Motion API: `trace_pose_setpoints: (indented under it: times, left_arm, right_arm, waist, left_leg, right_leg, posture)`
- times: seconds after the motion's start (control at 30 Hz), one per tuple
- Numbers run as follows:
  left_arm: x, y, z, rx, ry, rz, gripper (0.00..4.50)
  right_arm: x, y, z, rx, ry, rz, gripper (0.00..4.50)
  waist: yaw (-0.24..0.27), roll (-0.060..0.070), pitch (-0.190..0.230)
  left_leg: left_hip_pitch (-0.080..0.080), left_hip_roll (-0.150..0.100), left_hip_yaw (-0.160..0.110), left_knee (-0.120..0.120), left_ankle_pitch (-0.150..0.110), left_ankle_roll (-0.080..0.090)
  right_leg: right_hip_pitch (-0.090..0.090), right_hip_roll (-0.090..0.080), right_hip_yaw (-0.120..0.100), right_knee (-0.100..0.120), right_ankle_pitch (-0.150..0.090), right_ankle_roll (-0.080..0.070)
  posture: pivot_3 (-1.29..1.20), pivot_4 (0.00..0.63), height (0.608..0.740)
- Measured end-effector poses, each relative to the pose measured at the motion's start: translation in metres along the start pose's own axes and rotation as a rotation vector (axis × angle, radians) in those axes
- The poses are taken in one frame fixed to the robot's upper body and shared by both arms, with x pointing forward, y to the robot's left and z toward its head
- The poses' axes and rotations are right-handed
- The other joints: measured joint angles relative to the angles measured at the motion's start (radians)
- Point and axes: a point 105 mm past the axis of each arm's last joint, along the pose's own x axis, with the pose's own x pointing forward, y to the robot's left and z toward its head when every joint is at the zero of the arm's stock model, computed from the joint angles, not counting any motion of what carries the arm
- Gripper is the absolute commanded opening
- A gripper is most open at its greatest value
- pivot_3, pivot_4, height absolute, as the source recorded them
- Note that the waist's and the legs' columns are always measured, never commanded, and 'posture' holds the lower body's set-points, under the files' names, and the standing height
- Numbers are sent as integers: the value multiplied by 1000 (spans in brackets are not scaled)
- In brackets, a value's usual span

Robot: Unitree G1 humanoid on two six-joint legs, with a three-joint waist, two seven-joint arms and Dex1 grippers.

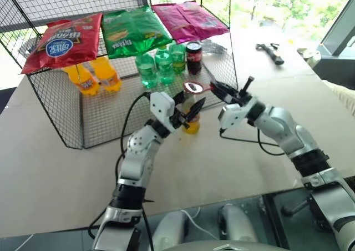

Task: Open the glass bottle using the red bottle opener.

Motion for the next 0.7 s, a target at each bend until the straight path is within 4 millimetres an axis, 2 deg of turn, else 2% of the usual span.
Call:
trace_pose_setpoints:
  times: [0.07,0.27,0.3,0.37,0.43,0.5,0.53,0.57,0.63,0.7]
  left_arm:
    - [1,-2,0,-4,-1,-8,2072]
    - [2,-2,0,-5,-2,-9,2072]
    - [1,-2,0,-4,-2,-9,2072]
    - [2,-3,0,-4,-2,-12,2072]
    - [1,-3,-1,-8,1,-14,2072]
    - [1,-3,-1,-8,1,-13,2072]
    - [1,-3,-2,-11,5,-13,2072]
    - [1,-3,-2,-16,8,-11,2072]
    - [1,-1,-2,-28,8,-7,2072]
    - [0,0,-1,-33,7,-3,2072]
  right_arm:
    - [6,-20,8,-32,-42,-55,0]
    - [8,-30,8,-56,-47,-47,0]
    - [11,-40,9,-78,-54,-63,0]
    - [17,-76,13,-133,-71,-150,0]
    - [13,-101,16,-145,-78,-228,0]
    - [11,-96,13,-119,-62,-224,0]
    - [6,-85,5,-36,-27,-218,0]
    - [0,-68,-4,81,21,-208,0]
    - [-13,-22,-24,438,161,-169,0]
    - [-21,9,-33,698,257,-146,0]
  waist:
    - [2,0,0]
    - [1,0,0]
    - [0,0,0]
    - [1,0,0]
    - [4,-1,-4]
    - [4,-2,-4]
    - [4,-3,-5]
    - [4,-3,-6]
    - [3,-3,-5]
    - [1,-1,-4]
  left_leg:
    - [0,0,-1,0,0,0]
    - [0,0,0,0,0,0]
    - [0,0,0,0,0,0]
    - [0,0,-1,0,0,0]
    - [0,0,-2,-1,0,0]
    - [0,0,-1,-1,0,0]
    - [0,0,-1,-1,0,0]
    - [1,1,-2,0,0,0]
    - [2,1,-2,0,0,0]
    - [2,1,-2,0,0,0]
  right_leg:
    - [0,0,-1,0,0,0]
    - [0,-1,0,0,0,0]
    - [0,-1,0,0,0,0]
    - [0,0,-1,0,0,0]
    - [1,0,-2,-1,0,0]
    - [1,-1,-1,-1,0,0]
    - [1,-1,-1,-2,0,0]
    - [3,-1,-2,-2,0,0]
    - [4,-1,-1,-2,0,0]
    - [4,-1,-1,-1,0,0]
  posture:
    - [0,150,740]
    - [0,150,740]
    - [0,150,740]
    - [0,150,740]
    - [0,150,740]
    - [0,150,740]
    - [0,150,740]
    - [0,150,740]
    - [0,150,740]
    - [0,150,740]
